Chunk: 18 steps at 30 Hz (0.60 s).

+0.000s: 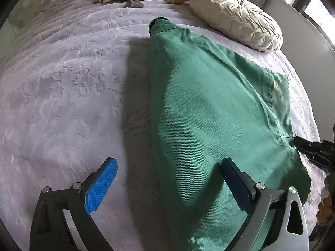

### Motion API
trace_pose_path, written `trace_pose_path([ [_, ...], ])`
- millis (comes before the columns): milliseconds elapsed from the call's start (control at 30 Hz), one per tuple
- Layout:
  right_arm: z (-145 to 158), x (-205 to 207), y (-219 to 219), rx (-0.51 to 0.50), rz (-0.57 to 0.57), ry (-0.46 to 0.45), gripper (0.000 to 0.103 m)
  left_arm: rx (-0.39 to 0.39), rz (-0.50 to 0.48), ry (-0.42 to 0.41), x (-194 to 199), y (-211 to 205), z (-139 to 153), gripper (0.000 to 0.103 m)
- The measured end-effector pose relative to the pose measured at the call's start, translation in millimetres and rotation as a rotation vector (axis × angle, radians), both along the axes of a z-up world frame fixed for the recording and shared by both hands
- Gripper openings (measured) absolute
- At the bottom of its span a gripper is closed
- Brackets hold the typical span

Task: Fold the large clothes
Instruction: 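Grasp the folded shirt's edge with the right tool and lift it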

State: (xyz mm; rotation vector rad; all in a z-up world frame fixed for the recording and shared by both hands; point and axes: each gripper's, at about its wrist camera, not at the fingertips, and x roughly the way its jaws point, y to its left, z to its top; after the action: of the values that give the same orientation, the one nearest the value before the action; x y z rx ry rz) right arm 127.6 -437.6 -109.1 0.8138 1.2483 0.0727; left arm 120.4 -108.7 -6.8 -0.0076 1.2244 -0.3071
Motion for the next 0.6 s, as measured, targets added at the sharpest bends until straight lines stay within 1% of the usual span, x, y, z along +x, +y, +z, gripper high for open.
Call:
trace_pose_path([
  [100,-0.8,-7.9,-2.5,0.010,-0.005,0.006,0.017,0.008,0.010,0.011,0.9,-0.1,0.0,0.102],
  [167,-1.7,-12.3,-5.4,0.006,-0.007,0.009,0.018,0.009,0.017,0.015,0.9,-0.3,-0.7,0.102],
  [200,-3.2,-13.8,-7.2,0.003,-0.008,0.015,0.024,0.012,0.017,0.011,0.6,-0.7,-0.4,0.102],
  [233,-4.2,-15.3,-8.5,0.001,-0.014,0.021,0.034,0.016,0.017,0.005,0.1,-1.0,0.0,0.102],
  [267,-5.2,-17.1,-10.5,0.001,-0.019,0.025,0.039,0.021,0.018,-0.005,-0.9,-1.7,1.1,0.102],
  [300,-5.6,-19.2,-12.7,0.004,-0.024,0.024,0.046,0.021,0.018,-0.009,-1.7,-1.5,2.2,0.102],
  [333,-5.2,-20.5,-13.8,0.010,-0.025,0.019,0.049,0.020,0.017,-0.012,-2.4,-1.1,3.9,0.102],
  [367,-4.3,-21.1,-14.2,0.016,-0.023,0.012,0.050,0.012,0.016,-0.011,-2.7,0.3,5.6,0.102],
  [400,-2.8,-22.0,-14.9,0.026,-0.020,0.001,0.053,0.001,0.014,-0.007,-2.7,2.1,6.6,0.102],
  [433,-0.7,-22.4,-15.8,0.038,-0.014,-0.016,0.064,-0.012,0.014,0.002,-2.2,4.2,7.4,0.102],
  [500,4.3,-21.7,-17.6,0.059,-0.002,-0.058,0.075,-0.042,0.007,0.062,0.5,9.1,4.2,0.102],
  [567,7.3,-19.1,-18.5,0.075,0.013,-0.084,0.076,-0.066,0.019,0.133,2.8,15.3,-2.9,0.102],
  [600,7.1,-16.3,-18.9,0.089,0.024,-0.097,0.076,-0.095,0.031,0.157,3.3,20.0,-5.9,0.102],
])
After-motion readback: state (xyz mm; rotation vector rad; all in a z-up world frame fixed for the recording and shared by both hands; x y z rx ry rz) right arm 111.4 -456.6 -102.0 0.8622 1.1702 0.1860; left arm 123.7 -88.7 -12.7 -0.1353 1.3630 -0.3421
